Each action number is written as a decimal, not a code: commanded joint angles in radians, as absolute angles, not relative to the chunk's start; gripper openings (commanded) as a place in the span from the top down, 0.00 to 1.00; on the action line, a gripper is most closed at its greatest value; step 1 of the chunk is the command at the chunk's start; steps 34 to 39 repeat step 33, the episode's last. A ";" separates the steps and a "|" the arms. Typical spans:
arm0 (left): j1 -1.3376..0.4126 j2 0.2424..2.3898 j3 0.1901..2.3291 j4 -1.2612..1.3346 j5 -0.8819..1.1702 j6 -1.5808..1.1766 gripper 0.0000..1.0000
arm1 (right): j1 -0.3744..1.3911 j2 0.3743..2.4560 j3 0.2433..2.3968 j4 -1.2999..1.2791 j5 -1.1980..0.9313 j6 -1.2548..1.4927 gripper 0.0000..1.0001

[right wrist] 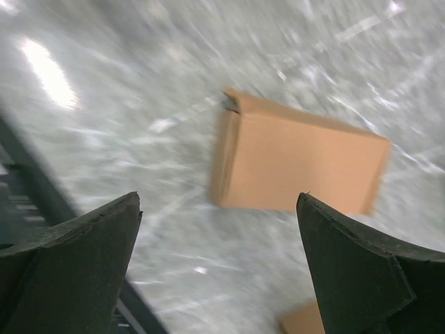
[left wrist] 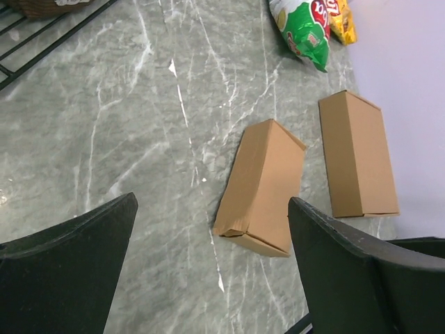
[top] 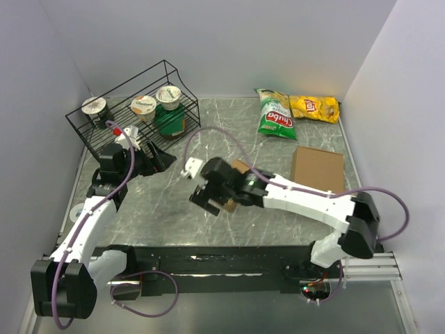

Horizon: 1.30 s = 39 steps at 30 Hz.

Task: Fold the paper box
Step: Adjust the paper box at the center of the board, then reset both arms

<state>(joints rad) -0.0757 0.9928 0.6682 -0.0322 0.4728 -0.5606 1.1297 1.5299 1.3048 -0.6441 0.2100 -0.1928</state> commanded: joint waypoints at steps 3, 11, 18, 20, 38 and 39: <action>-0.060 0.963 0.681 -0.022 0.451 -0.509 0.04 | 0.882 1.416 1.204 -0.393 -0.119 -0.003 0.00; -0.060 0.826 0.716 -0.028 0.391 -0.434 0.04 | 0.415 1.284 0.964 -0.052 -0.298 0.221 0.00; -0.061 0.773 0.830 -0.075 0.353 -0.373 0.04 | 0.105 1.028 0.773 0.061 -0.264 0.249 0.00; -0.063 0.784 0.880 -0.086 0.367 -0.367 0.04 | 0.088 0.956 0.753 0.061 -0.233 0.227 0.00; -0.064 0.802 0.948 -0.069 0.350 -0.363 0.04 | 0.071 0.836 0.718 0.025 -0.187 0.178 0.00; -0.064 0.802 0.948 -0.069 0.350 -0.363 0.04 | 0.071 0.836 0.718 0.025 -0.187 0.178 0.00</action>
